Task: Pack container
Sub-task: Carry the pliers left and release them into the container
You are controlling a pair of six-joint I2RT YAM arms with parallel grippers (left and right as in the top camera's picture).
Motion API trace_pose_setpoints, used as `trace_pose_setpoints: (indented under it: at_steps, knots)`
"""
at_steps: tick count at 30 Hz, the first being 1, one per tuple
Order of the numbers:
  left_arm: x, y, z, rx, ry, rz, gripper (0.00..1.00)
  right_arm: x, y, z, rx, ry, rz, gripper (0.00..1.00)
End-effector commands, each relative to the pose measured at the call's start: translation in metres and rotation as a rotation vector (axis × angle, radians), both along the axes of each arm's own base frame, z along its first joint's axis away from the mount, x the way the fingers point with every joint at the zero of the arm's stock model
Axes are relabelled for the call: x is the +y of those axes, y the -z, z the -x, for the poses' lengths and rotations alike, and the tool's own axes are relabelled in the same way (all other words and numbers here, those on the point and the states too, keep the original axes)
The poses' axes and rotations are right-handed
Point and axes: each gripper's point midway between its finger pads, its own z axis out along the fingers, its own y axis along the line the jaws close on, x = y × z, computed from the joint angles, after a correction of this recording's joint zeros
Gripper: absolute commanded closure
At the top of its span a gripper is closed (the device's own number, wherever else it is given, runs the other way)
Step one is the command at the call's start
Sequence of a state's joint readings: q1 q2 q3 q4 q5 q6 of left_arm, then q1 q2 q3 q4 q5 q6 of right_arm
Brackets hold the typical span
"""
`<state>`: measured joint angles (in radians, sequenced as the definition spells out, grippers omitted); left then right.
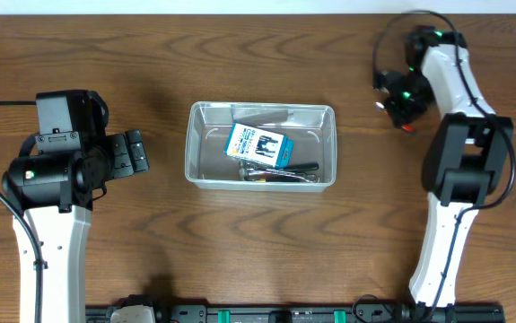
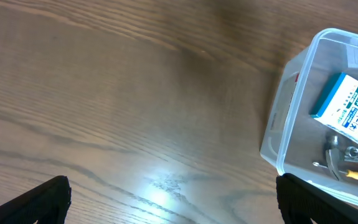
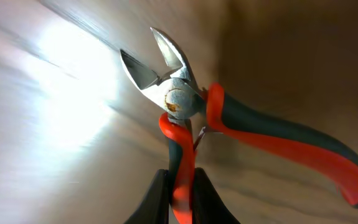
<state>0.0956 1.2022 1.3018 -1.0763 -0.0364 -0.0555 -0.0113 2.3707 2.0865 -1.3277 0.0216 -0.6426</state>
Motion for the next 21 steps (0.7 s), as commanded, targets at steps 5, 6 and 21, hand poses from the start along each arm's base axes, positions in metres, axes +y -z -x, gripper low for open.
trace_pose_setpoints:
  at_steps: [5, 6, 21]
  knots:
    - [0.002, -0.003, 0.001, -0.009, -0.014, 0.000, 0.02, 0.128, -0.175, -0.004, -0.422, -0.214, -0.214, 0.99]
    - [0.002, -0.003, 0.002, -0.008, -0.014, 0.000, 0.02, 0.140, -0.180, 0.000, -0.431, -0.243, -0.221, 0.99]
    - [0.001, 0.001, 0.009, 0.028, -0.014, 0.003, 0.02, 0.296, -0.081, 0.099, -0.119, -0.661, -0.216, 0.99]
